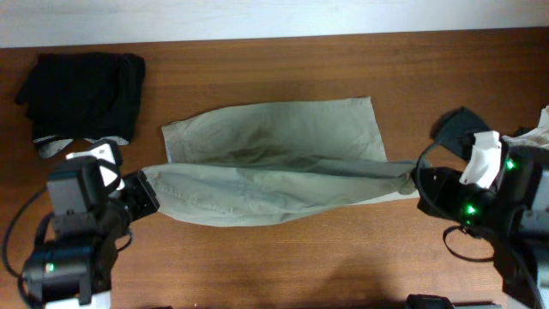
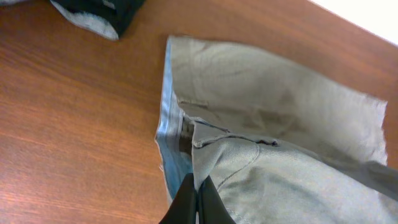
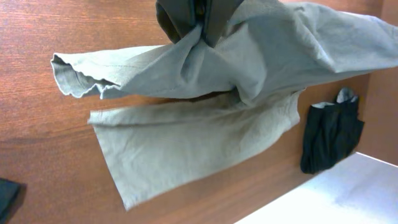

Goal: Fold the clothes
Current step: 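Lift the near edge with both grippers and fold it over toward the far edge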

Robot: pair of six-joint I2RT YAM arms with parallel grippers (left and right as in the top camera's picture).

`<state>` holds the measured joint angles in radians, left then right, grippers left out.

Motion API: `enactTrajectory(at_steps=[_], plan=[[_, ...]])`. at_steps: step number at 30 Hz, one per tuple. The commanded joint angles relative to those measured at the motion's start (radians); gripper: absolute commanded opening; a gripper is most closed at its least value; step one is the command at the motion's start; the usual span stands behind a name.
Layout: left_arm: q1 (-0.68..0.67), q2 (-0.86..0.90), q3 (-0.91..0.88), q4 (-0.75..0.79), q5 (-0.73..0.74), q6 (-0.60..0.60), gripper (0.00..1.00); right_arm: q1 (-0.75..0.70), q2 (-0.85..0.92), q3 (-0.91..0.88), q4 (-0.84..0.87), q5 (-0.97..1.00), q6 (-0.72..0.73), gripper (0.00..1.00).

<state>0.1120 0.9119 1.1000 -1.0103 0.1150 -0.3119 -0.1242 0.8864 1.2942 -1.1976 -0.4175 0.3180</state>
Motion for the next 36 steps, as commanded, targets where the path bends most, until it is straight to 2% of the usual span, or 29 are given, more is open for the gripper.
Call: enactTrajectory(at_steps=[1, 4, 13, 16, 24, 36], plan=[[0.004, -0.043, 0.031, 0.006, -0.048, -0.009, 0.01, 0.005, -0.013, 0.021, 0.006, 0.024, 0.012, 0.04], [0.004, -0.005, 0.031, 0.023, -0.051, -0.009, 0.01, 0.005, 0.035, 0.021, 0.022, 0.067, 0.011, 0.04], [0.0, 0.285, 0.031, 0.203, -0.051, 0.028, 0.01, 0.005, 0.31, 0.021, 0.13, 0.062, 0.011, 0.04], [-0.024, 0.394, 0.031, 0.288, -0.051, 0.077, 0.01, 0.006, 0.411, 0.021, 0.164, 0.062, 0.01, 0.04], [-0.059, 0.544, 0.031, 0.521, -0.059, 0.082, 0.01, 0.006, 0.598, 0.021, 0.291, 0.063, 0.012, 0.04], [-0.059, 0.729, 0.031, 0.638, -0.14, 0.082, 0.01, 0.006, 0.828, 0.021, 0.428, 0.062, 0.012, 0.04]])
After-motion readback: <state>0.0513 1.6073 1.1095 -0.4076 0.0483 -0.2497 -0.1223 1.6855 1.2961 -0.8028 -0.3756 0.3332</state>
